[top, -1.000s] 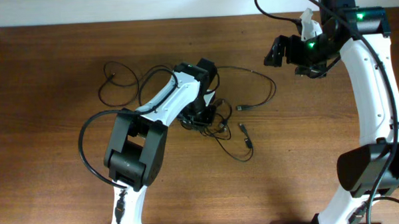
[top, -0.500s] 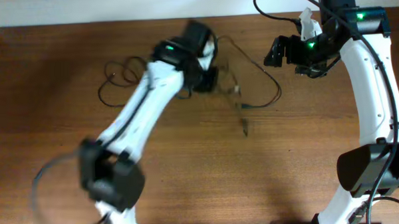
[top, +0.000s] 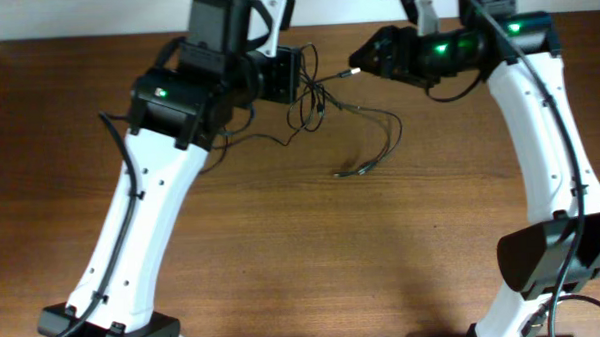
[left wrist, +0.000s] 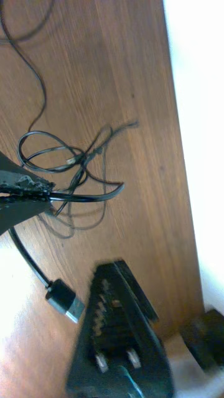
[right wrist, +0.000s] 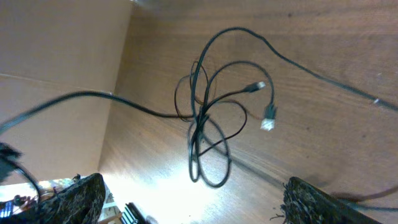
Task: Untangle cables
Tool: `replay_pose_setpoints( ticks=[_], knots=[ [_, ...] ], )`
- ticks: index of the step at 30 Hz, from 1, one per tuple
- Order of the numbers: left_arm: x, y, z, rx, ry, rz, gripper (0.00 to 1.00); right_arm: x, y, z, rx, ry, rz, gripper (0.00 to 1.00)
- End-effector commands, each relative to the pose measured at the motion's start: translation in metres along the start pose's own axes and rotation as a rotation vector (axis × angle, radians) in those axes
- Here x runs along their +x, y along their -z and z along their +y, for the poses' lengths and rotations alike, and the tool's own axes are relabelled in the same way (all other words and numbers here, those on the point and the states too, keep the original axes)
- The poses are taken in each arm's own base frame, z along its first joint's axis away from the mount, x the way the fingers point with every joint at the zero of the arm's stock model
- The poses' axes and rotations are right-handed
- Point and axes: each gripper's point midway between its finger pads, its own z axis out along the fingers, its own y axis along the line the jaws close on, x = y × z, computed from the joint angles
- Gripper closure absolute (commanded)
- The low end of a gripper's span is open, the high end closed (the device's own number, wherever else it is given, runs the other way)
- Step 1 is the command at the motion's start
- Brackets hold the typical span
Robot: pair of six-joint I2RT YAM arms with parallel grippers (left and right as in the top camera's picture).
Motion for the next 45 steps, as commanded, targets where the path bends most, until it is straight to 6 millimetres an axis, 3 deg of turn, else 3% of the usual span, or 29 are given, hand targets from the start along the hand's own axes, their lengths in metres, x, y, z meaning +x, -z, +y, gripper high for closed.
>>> replay_pose_setpoints(
  ticks=[1, 5, 8, 15, 24, 26, 28, 30, 37, 45],
  knots=[
    [-0.03, 0.031, -0.016, 0.147, 0.029, -0.088, 1.0, 0.001, -0.006, 0.006, 0.049, -0.012, -0.011, 0.07],
    [-0.057, 0.067, -0.021, 0.191, 0.007, -0.186, 1.0, 0.002, -0.014, 0.003, 0.103, -0.025, -0.017, 0.12],
    [-0.067, 0.09, -0.033, 0.22, -0.01, -0.239, 1.0, 0.006, -0.027, 0.017, 0.096, 0.017, -0.006, 0.17],
    [-0.071, 0.096, -0.036, 0.226, -0.007, -0.262, 1.0, 0.012, -0.063, 0.03, 0.062, -0.002, 0.026, 0.24],
    [-0.083, 0.1, -0.038, 0.238, -0.004, -0.309, 1.0, 0.014, -0.07, 0.023, 0.071, -0.036, 0.037, 0.66],
    [-0.083, 0.1, -0.038, 0.239, -0.004, -0.308, 1.0, 0.012, -0.071, 0.023, 0.068, -0.03, 0.031, 0.66],
    [-0.083, 0.1, -0.038, 0.238, -0.004, -0.309, 1.0, 0.006, -0.071, 0.025, 0.058, -0.008, 0.008, 0.5],
    [-0.083, 0.1, -0.038, 0.235, -0.004, -0.311, 1.0, 0.002, -0.072, 0.026, 0.052, 0.006, -0.005, 0.44],
    [-0.074, 0.097, -0.03, 0.216, 0.022, -0.27, 1.0, 0.007, -0.082, 0.028, -0.004, -0.05, 0.035, 0.42],
    [-0.071, 0.096, -0.029, 0.213, 0.028, -0.258, 1.0, 0.018, -0.092, 0.05, -0.096, -0.143, 0.092, 0.43]
  ],
)
